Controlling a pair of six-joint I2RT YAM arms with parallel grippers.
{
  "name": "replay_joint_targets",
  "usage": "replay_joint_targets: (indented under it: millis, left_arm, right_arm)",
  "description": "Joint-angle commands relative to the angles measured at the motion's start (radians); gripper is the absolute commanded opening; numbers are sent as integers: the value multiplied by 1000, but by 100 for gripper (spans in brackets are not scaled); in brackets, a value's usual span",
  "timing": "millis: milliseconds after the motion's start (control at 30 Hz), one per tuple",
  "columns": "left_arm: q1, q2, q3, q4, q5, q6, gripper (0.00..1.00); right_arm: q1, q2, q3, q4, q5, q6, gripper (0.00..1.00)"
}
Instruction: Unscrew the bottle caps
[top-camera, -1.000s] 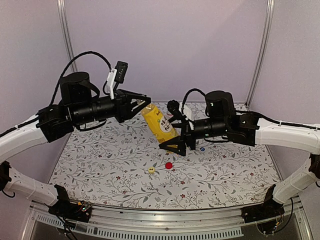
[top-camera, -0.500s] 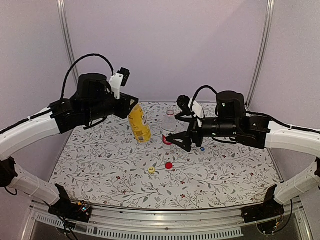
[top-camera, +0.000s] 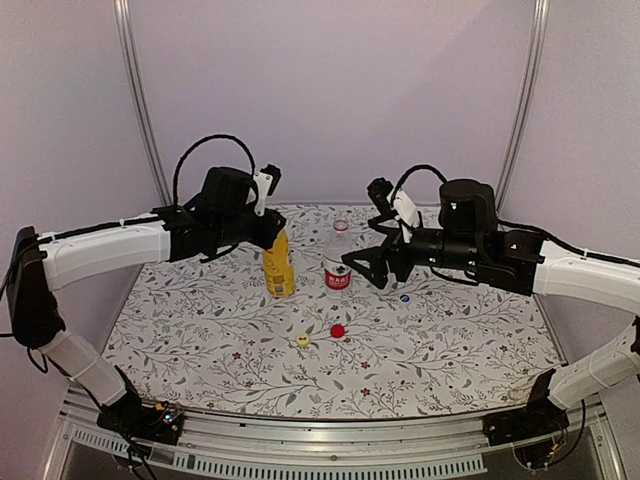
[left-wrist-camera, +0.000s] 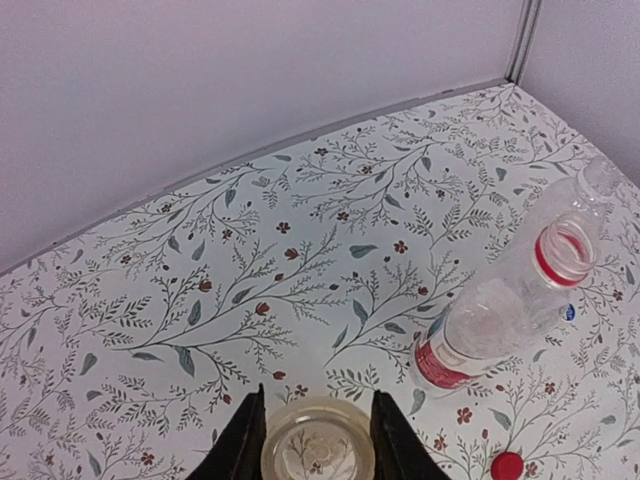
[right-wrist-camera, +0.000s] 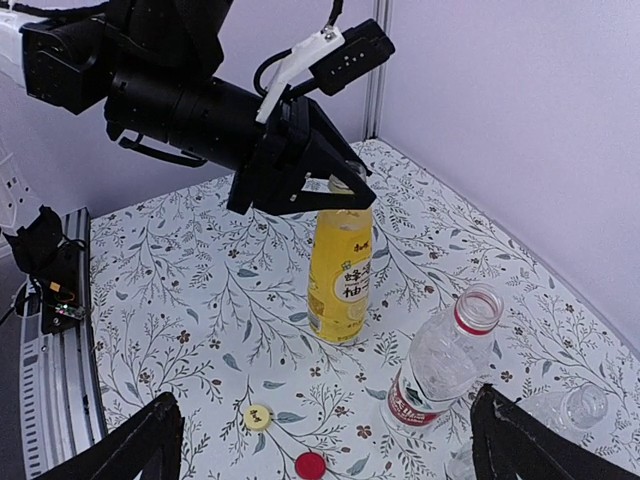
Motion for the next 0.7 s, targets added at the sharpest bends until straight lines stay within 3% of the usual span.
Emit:
replay_joint_targets:
  millis: [0, 433, 567, 667]
  left_arm:
    - [22, 35, 2, 87, 17, 13, 0]
    - [22, 66, -68, 126, 21, -29, 0]
    - [22, 61, -104, 149, 32, -35, 11]
    - [21, 65, -103, 149, 30, -35, 25]
  right_arm:
    - [-4, -16, -13, 11, 37, 24, 99]
    - [-11, -22, -38, 16, 72, 31, 99]
    - [-11, -24, -43, 17, 72, 35, 99]
    - [-12, -18, -41, 17, 69, 37, 99]
